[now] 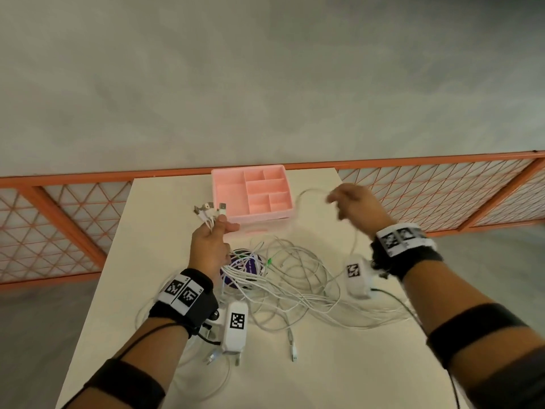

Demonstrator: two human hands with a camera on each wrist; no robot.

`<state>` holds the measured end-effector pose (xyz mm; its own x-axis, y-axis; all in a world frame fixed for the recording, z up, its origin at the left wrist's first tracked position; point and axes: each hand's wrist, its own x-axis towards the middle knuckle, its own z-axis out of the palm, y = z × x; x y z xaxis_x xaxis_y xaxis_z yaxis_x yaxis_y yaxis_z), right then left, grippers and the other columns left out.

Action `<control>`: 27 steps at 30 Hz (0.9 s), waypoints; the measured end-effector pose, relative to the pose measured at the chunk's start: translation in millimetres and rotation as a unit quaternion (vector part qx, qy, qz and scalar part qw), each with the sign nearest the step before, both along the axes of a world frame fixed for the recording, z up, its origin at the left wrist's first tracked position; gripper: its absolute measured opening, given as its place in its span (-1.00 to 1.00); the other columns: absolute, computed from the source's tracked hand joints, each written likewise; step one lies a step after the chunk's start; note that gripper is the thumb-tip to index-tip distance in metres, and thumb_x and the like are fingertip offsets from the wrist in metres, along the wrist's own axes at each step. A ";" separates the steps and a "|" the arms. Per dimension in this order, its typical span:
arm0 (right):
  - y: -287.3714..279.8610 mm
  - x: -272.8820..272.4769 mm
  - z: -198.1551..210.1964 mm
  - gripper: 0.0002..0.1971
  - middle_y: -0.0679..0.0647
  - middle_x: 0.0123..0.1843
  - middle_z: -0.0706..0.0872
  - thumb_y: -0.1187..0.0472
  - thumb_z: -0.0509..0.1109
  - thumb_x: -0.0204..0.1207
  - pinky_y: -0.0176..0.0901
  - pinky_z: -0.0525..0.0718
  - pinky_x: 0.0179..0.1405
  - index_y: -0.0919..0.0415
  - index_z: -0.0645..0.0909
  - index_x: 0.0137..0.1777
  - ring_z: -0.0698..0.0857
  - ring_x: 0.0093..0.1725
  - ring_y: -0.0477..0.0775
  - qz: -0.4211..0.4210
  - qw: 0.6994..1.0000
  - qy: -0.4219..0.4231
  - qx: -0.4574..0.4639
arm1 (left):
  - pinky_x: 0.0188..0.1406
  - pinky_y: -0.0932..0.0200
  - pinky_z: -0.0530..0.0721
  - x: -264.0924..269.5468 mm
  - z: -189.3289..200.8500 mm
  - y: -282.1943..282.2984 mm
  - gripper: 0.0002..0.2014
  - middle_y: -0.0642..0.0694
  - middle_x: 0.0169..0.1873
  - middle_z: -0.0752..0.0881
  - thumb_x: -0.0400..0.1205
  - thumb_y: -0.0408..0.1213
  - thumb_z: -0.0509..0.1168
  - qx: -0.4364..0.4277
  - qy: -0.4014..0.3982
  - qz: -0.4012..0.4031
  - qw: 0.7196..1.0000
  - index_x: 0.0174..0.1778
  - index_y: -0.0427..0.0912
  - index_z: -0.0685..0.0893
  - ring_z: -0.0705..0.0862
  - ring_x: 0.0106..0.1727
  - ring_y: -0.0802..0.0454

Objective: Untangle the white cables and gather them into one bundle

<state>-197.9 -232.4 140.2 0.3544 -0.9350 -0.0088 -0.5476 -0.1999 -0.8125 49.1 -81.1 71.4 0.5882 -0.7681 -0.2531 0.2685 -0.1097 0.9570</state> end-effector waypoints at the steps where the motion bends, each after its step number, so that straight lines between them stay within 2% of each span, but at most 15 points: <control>1: -14.4 -19.6 3.1 -0.78 0.03 -0.33 0.67 0.27 0.24 0.62 -0.03 0.60 -0.19 0.10 0.72 -0.12 0.66 -0.35 0.07 -0.084 0.995 -0.046 -0.016 | -0.66 0.30 0.23 2.3 -0.8 1.9 -0.65 -0.03 -0.23 0.77 0.81 -0.10 0.15 0.000 0.010 -0.006 1.000 -0.23 -0.19 0.62 0.26 -0.64 0.15; 3: -37.7 -61.6 9.2 -0.78 0.06 -0.25 0.72 0.20 0.20 0.64 0.08 0.66 -0.12 0.13 0.70 0.00 0.68 -0.26 0.09 -0.239 0.963 -0.120 -0.044 | -0.64 0.31 0.16 6.1 -3.6 5.4 -0.64 -0.04 -0.40 0.63 0.81 -0.11 0.15 -0.006 0.028 -0.027 0.999 -0.25 -0.18 0.58 0.25 -0.65 0.15; 5: -50.4 -104.5 8.0 -0.77 0.12 0.05 0.76 0.20 0.18 0.69 0.00 0.74 0.02 0.15 0.64 0.19 0.74 -0.06 0.04 -0.361 0.915 -0.175 -0.039 | -0.63 0.32 0.13 7.5 -6.2 8.0 -0.66 -0.01 -0.50 0.49 0.81 -0.10 0.15 -0.004 0.042 -0.045 0.998 -0.25 -0.16 0.55 0.23 -0.66 0.16; 8: -44.6 -149.4 -13.6 -0.68 0.14 0.28 0.70 0.36 0.14 0.68 -0.21 0.71 -0.01 0.12 0.57 0.33 0.73 0.10 0.02 -0.442 0.879 -0.179 0.015 | -0.66 0.34 0.10 4.4 -7.5 7.3 -0.67 0.05 -0.59 0.35 0.81 -0.07 0.15 0.007 0.067 -0.058 0.996 -0.24 -0.15 0.52 0.19 -0.66 0.16; 11: -26.9 -166.5 -50.7 -0.64 0.31 0.36 0.62 0.31 0.14 0.72 -0.28 0.51 -0.30 0.30 0.46 0.49 0.56 -0.23 -0.06 -0.457 0.885 -0.080 0.048 | -0.66 0.34 0.09 -1.6 -3.9 3.1 -0.67 0.06 -0.59 0.31 0.80 -0.05 0.16 0.005 0.081 -0.073 0.994 -0.23 -0.14 0.51 0.17 -0.64 0.16; 12: -17.9 -168.4 -62.8 -0.60 0.35 0.42 0.59 0.24 0.15 0.71 -0.20 0.53 -0.28 0.35 0.45 0.50 0.59 -0.19 0.04 -0.455 0.886 -0.024 0.080 | -0.67 0.35 0.10 -3.1 -1.8 1.5 -0.67 0.06 -0.59 0.30 0.80 -0.05 0.16 0.003 0.084 -0.077 0.994 -0.24 -0.13 0.51 0.17 -0.64 0.16; 14: -7.7 -166.3 -99.5 -0.42 0.38 0.48 0.53 -0.03 0.19 0.63 0.09 0.66 -0.01 0.36 0.42 0.53 0.67 0.19 0.27 -0.443 0.872 0.104 0.179 | -0.68 0.36 0.11 -6.8 3.6 -1.5 -0.67 0.05 -0.59 0.30 0.80 -0.06 0.16 -0.003 0.091 -0.085 0.992 -0.24 -0.13 0.51 0.17 -0.64 0.16; 16: -1.8 -152.7 -122.6 -0.15 0.35 0.53 0.49 -0.29 0.26 0.44 0.25 0.58 0.22 0.30 0.32 0.59 0.56 0.43 0.39 -0.404 0.856 0.227 0.230 | -0.68 0.37 0.10 -11.1 9.0 -4.9 -0.67 0.05 -0.58 0.29 0.80 -0.06 0.16 -0.008 0.096 -0.093 0.991 -0.24 -0.13 0.52 0.16 -0.64 0.16; 17: 2.2 -133.3 -126.2 -0.10 0.32 0.57 0.45 -0.32 0.29 0.43 0.27 0.52 0.33 0.27 0.25 0.63 0.52 0.47 0.40 -0.389 0.871 0.208 0.215 | -0.68 0.37 0.10 -13.2 11.6 -6.9 -0.67 0.05 -0.58 0.29 0.80 -0.05 0.15 -0.010 0.099 -0.097 0.990 -0.25 -0.12 0.52 0.15 -0.63 0.16; 19: 20.1 -75.2 -109.5 -0.27 0.24 0.52 0.52 -0.17 0.36 0.58 0.09 0.49 0.37 0.23 0.29 0.61 0.54 0.45 0.30 -0.281 0.946 0.063 0.149 | -0.68 0.37 0.09 -18.1 16.3 -11.3 -0.67 0.05 -0.57 0.28 0.81 -0.06 0.14 -0.017 0.112 -0.102 0.988 -0.24 -0.11 0.51 0.15 -0.62 0.16; 20: 33.6 -41.0 -96.5 -0.39 0.16 0.41 0.63 -0.08 0.39 0.61 -0.06 0.54 0.29 0.20 0.38 0.57 0.62 0.36 0.19 -0.181 0.976 -0.008 0.124 | -0.67 0.36 0.09 -21.1 18.6 -13.5 -0.67 0.05 -0.57 0.28 0.81 -0.06 0.13 -0.022 0.122 -0.104 0.987 -0.24 -0.12 0.50 0.15 -0.62 0.16; 22: 63.4 18.1 -72.5 -0.44 -0.05 0.16 0.76 -0.05 0.46 0.55 -0.31 0.58 0.16 0.11 0.48 0.51 0.73 0.16 -0.08 0.015 0.989 -0.070 0.129 | -0.66 0.35 0.11 -27.9 24.1 -18.2 -0.68 0.04 -0.57 0.28 0.82 -0.08 0.11 -0.039 0.148 -0.106 0.982 -0.22 -0.12 0.48 0.17 -0.63 0.16; 24: 84.8 58.7 -67.5 -0.47 -0.07 0.00 0.81 -0.15 0.54 0.44 -0.25 0.67 0.14 0.01 0.59 0.36 0.78 0.01 -0.12 0.162 0.972 -0.056 0.158 | -0.66 0.33 0.15 -32.5 29.5 -22.0 -0.68 0.02 -0.56 0.29 0.83 -0.09 0.09 -0.066 0.178 -0.102 0.977 -0.21 -0.13 0.47 0.19 -0.64 0.15; 26: 101.4 87.3 -70.9 -0.72 -0.01 -0.24 0.79 -0.13 0.50 0.48 -0.21 0.68 -0.09 0.07 0.69 -0.02 0.74 -0.27 -0.10 0.240 0.961 0.012 0.137 | -0.65 0.31 0.21 -28.8 33.7 -23.7 -0.69 0.02 -0.55 0.30 0.83 -0.10 0.09 -0.093 0.198 -0.092 0.971 -0.20 -0.13 0.48 0.21 -0.62 0.15; 27: 105.9 95.1 -73.6 -0.72 0.00 -0.36 0.71 -0.09 0.44 0.56 -0.19 0.62 -0.22 0.13 0.64 -0.18 0.66 -0.38 -0.09 0.250 0.961 0.037 0.111 | -0.64 0.30 0.23 -23.6 35.6 -23.4 -0.68 0.02 -0.55 0.31 0.83 -0.09 0.08 -0.103 0.198 -0.086 0.971 -0.21 -0.13 0.48 0.22 -0.61 0.15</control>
<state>-102.9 -126.6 66.5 0.7499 -0.6200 -0.2307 -0.4856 -0.2791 -0.8284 25.5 -104.6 106.9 0.3342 -0.9047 -0.2643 0.6149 -0.0033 0.7886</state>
